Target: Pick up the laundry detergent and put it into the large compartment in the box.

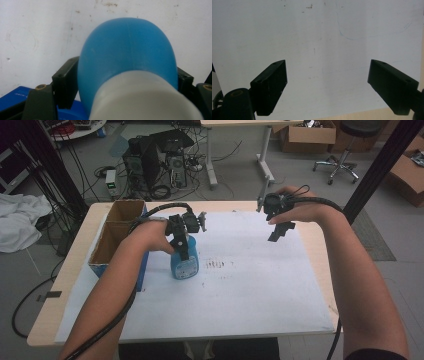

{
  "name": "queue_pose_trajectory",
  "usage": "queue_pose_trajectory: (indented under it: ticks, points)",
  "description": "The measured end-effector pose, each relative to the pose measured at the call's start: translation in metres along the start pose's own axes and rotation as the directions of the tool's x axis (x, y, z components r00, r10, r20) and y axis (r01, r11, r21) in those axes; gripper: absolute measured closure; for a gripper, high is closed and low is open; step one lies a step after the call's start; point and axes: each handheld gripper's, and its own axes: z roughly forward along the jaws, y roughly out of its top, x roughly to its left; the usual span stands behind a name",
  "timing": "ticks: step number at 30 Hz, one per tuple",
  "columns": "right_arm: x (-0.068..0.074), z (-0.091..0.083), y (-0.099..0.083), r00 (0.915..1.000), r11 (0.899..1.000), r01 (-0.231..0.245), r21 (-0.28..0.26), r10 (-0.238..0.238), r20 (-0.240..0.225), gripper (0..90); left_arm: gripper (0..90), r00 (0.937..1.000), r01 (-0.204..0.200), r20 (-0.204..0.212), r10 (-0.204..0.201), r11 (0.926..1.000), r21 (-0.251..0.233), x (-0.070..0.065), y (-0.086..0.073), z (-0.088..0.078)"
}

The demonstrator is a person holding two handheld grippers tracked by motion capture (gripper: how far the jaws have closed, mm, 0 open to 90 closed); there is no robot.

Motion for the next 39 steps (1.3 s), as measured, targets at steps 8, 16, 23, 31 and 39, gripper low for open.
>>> queue_pose_trajectory:
  ticks: [8,16,23,31,39]
  points:
    - [0.0,0.0,0.0,1.0,1.0,0.001,-0.001,-0.001,0.001,16.1,31.4,1.0,0.002,0.003,-0.002,0.9999,0.01,0.0,0.001,0.0]
    - [0.0,0.0,-0.001,1.0,1.0,-0.001,0.0,0.001,0.003,16.1,36.1,1.0,0.002,0.007,-0.003,1.0,0.004,-0.001,0.002,0.0]
    - [0.0,0.002,0.0,1.0,1.0,-0.001,0.003,0.001,0.0,16.1,38.6,0.9997,0.002,0.022,-0.002,1.0,0.01,0.001,0.002,0.0]
    - [0.0,0.001,-0.001,1.0,1.0,-0.002,0.001,0.002,0.003,16.1,39.2,0.9993,-0.036,0.01,0.036,0.9992,0.015,-0.001,0.001,-0.001]
    - [0.0,-0.002,-0.003,1.0,1.0,-0.005,-0.001,0.005,0.005,16.1,39.5,0.9998,-0.015,0.011,0.015,0.9999,-0.009,-0.004,-0.003,-0.025]
